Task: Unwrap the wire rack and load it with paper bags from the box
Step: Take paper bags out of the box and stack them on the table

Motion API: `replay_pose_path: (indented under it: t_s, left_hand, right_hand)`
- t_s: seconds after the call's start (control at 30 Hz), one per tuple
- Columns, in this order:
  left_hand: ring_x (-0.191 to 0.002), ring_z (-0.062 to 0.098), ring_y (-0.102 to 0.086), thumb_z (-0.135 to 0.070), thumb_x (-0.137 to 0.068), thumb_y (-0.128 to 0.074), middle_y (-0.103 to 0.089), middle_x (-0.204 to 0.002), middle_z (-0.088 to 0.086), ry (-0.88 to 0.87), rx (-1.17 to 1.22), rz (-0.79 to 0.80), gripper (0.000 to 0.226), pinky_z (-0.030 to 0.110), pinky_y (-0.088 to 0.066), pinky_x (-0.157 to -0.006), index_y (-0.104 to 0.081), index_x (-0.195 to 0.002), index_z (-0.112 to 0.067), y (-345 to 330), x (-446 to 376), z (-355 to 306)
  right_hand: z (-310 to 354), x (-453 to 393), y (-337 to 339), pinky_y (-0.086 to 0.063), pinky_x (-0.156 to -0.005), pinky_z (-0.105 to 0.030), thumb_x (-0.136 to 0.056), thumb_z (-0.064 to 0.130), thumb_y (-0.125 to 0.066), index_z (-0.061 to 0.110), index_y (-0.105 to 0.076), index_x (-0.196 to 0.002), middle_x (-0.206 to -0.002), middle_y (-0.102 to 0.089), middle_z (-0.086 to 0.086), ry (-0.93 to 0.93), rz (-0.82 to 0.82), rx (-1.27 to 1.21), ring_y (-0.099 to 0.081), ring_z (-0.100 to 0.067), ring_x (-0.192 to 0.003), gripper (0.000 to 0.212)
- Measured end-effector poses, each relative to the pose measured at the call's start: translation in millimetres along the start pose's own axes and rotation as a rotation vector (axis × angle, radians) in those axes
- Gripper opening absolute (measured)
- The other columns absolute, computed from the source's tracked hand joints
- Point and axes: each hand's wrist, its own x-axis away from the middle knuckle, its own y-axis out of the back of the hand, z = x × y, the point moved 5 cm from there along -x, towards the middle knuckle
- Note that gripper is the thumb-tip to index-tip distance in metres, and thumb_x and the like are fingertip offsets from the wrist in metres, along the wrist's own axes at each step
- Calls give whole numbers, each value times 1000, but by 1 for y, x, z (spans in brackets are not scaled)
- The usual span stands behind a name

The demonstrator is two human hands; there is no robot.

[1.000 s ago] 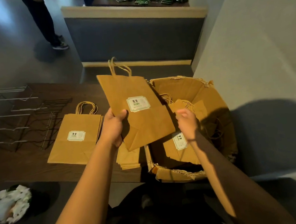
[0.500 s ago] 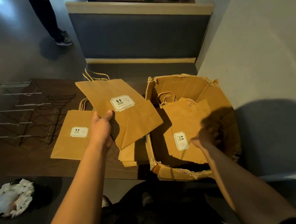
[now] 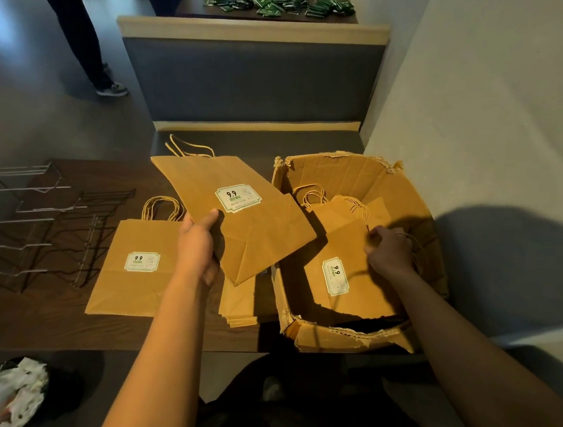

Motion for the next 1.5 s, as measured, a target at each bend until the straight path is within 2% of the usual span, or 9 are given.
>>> replay_pose_path:
  t_s: [0.13, 0.33, 0.53, 0.63, 0.83, 1.03, 1.13, 1.3, 1.5]
  left_hand:
    - [-102, 20, -73, -7, -106, -49, -75, -113, 2, -4, 30, 4, 26, 38, -58, -87, -59, -118, -28, -4, 0, -4]
    - [-105, 23, -71, -7, -105, -49, -74, -116, 4, 16, 43, 0, 27, 42, -57, -91, -59, -116, -30, -4, 3, -5]
    - [-100, 20, -73, -11, -105, -52, -75, -115, 2, 29, -45, 37, 27, 36, -58, -80, -58, -123, -30, -4, 7, -8]
    - [-98, 19, -73, -9, -103, -54, -75, -115, 5, 8, -205, 115, 28, 31, -57, -77, -61, -125, -25, -10, 13, -8]
    - [-110, 19, -72, -25, -107, -51, -75, -120, 0, 39, -348, 374, 23, 39, -57, -94, -62, -127, -30, -37, 37, -3]
    - [-78, -9, -71, -52, -107, -28, -76, -93, -17, 50, -400, 377, 36, 11, -54, -61, -62, -112, -38, -30, 42, -8]
    - [-91, 6, -75, -47, -107, -38, -79, -98, -11, 76, -324, 395, 32, 20, -58, -69, -64, -119, -32, -24, 38, -8]
    - [-98, 22, -75, -10, -100, -61, -77, -112, 5, 102, -341, 453, 29, 31, -60, -76, -61, -128, -16, -19, 29, -4]
    - [-100, 26, -74, 8, -99, -50, -77, -110, 9, 133, -338, 396, 33, 34, -59, -78, -59, -125, -10, -16, 11, 13]
  right_hand:
    - [31, 1, 52, -46, -84, -34, -97, 11, -61, 13, -62, -122, -112, -62, -9, 158, -53, -115, -59, -24, -103, 25]
    - [99, 10, 160, -52, -79, -42, -91, 18, -58, 16, -65, -105, -91, -65, -6, 476, -336, -83, -60, -27, -86, 15]
    - [183, 36, 217, -41, -95, -48, -93, 17, -51, 16, -65, -98, -89, -59, -3, 711, -420, 73, -54, -26, -89, 15]
    - [224, 46, 205, -49, -77, -39, -93, 14, -53, 19, -65, -87, -77, -59, 3, 889, -205, -12, -59, -23, -79, 15]
    - [282, 38, 119, -54, -66, -41, -82, 16, -47, 16, -62, -82, -76, -63, 1, 773, -68, -48, -60, -23, -76, 15]
    - [283, 31, 60, -57, -78, -39, -98, 17, -47, 21, -64, -107, -99, -67, -3, 655, -71, 5, -65, -24, -94, 19]
    - [284, 29, 47, -57, -89, -40, -101, 18, -48, 19, -60, -131, -118, -68, -5, 644, -68, 35, -64, -23, -108, 33]
    - [290, 30, 36, -54, -95, -43, -100, 17, -49, 16, -61, -125, -115, -67, -7, 702, -113, 80, -61, -25, -111, 28]
    - [282, 14, 5, -43, -103, -39, -97, 18, -56, 25, -48, -133, -129, -54, -4, 710, 15, 26, -49, -25, -123, 38]
